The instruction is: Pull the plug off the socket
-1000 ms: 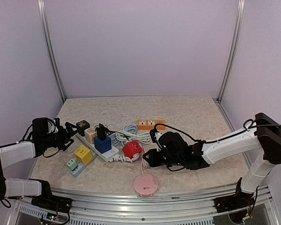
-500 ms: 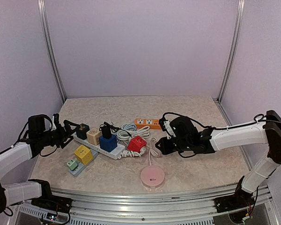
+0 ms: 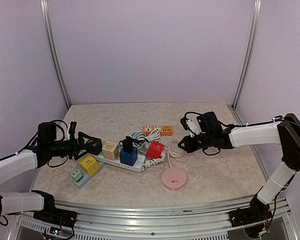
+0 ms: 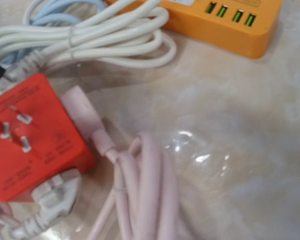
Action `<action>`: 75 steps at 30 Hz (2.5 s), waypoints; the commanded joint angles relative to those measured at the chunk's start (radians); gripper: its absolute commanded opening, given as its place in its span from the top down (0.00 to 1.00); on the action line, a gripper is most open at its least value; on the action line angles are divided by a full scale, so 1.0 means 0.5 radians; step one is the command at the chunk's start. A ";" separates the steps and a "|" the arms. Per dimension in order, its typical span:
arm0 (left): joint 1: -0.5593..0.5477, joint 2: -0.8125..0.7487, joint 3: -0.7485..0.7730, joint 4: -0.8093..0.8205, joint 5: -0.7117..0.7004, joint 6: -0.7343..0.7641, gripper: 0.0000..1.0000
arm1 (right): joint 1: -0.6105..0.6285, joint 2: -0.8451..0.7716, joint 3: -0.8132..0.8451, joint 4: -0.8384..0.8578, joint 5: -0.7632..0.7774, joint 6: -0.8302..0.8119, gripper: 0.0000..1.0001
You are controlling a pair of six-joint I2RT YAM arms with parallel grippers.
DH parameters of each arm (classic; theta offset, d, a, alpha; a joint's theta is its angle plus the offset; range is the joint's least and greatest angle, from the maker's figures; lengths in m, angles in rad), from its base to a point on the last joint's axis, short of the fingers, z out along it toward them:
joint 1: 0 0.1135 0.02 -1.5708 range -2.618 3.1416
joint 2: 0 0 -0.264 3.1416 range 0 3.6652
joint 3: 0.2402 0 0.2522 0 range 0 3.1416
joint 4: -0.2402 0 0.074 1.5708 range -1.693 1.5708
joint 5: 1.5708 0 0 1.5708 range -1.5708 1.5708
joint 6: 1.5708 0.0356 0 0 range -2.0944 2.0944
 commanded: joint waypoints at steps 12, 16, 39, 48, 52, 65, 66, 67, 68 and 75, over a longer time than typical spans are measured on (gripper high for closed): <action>-0.232 0.273 0.204 0.076 -0.139 0.182 0.01 | -0.310 0.233 0.346 -0.164 -0.098 -0.238 1.00; -0.222 0.132 0.258 -0.020 -0.179 0.241 0.01 | -0.313 0.183 0.332 -0.180 0.033 -0.224 1.00; 0.173 0.563 0.377 -0.047 -0.035 0.108 0.05 | -0.329 -0.189 0.027 -0.166 0.215 -0.141 1.00; 0.180 0.883 0.451 0.105 0.097 0.082 0.22 | -0.329 -0.192 0.035 -0.154 0.168 -0.123 1.00; 0.194 0.988 0.475 0.160 0.131 0.073 0.24 | -0.329 -0.199 0.041 -0.146 0.144 -0.118 1.00; 0.193 1.292 0.528 0.267 0.213 0.063 0.27 | -0.329 -0.166 0.107 -0.155 0.136 -0.117 1.00; 0.188 1.302 0.536 0.258 0.205 0.069 0.27 | -0.327 -0.164 0.113 -0.154 0.138 -0.117 1.00; 0.187 1.320 0.544 0.245 0.189 0.078 0.27 | -0.329 -0.162 0.117 -0.153 0.140 -0.118 1.00; 0.183 1.328 0.546 0.237 0.171 0.084 0.27 | -0.329 -0.160 0.117 -0.151 0.140 -0.118 1.00; 0.181 1.328 0.529 0.273 0.169 0.096 0.23 | -0.328 -0.140 0.116 -0.136 0.126 -0.109 1.00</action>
